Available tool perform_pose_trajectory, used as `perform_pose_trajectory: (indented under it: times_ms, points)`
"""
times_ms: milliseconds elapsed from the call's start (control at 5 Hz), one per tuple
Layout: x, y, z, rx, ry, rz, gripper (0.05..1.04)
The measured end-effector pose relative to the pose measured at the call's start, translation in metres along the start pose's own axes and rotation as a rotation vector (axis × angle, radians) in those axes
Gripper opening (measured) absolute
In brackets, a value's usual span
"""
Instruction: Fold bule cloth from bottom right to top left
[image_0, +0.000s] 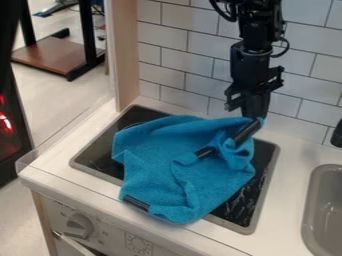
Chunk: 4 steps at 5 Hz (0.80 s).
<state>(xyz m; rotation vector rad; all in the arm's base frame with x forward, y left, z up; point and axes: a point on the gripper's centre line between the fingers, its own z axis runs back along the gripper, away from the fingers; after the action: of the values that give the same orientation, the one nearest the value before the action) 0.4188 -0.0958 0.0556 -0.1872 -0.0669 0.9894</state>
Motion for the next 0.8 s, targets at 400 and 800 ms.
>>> perform_pose_trajectory:
  times_ms: [400, 800]
  points:
    - [0.004, -0.013, -0.022, -0.052, 0.001, 0.001, 0.047]
    - [0.002, -0.022, -0.044, -0.056, 0.013, -0.025, 0.047]
